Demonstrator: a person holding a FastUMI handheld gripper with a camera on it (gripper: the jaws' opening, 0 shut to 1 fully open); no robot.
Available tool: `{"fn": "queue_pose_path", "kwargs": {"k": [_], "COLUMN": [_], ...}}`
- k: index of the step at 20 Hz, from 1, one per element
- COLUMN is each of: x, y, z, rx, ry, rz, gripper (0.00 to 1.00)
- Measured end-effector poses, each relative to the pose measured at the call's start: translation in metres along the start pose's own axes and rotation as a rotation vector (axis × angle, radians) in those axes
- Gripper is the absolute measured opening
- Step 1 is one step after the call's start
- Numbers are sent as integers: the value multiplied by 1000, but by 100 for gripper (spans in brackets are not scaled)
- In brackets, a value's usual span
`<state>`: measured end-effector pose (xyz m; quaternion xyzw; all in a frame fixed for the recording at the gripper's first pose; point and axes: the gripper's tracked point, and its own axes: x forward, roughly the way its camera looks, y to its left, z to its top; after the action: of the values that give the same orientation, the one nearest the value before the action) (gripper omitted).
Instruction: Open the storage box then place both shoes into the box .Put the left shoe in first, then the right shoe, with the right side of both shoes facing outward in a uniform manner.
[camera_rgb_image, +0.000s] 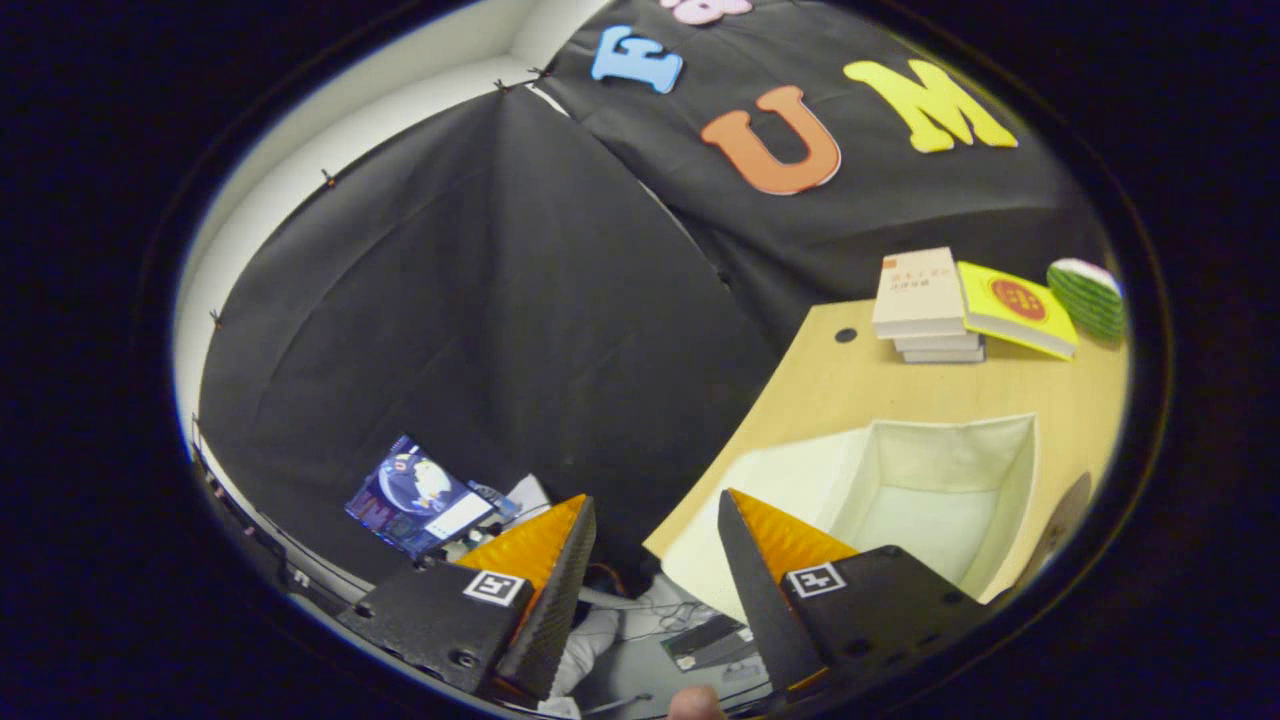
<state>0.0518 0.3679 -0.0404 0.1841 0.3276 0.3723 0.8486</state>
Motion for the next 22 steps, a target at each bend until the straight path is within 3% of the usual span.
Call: {"fn": "queue_pose_path", "kwargs": {"k": [3, 6, 14, 22], "x": [-24, -62, -167, -239], "y": [-29, -66, -141, -236], "z": [11, 26, 21, -35], "rx": [-162, -294, -237, -166], "ry": [-76, -185, -266, -154], "rz": [-131, -287, -462, -633], "gripper": [81, 100, 100, 100]}}
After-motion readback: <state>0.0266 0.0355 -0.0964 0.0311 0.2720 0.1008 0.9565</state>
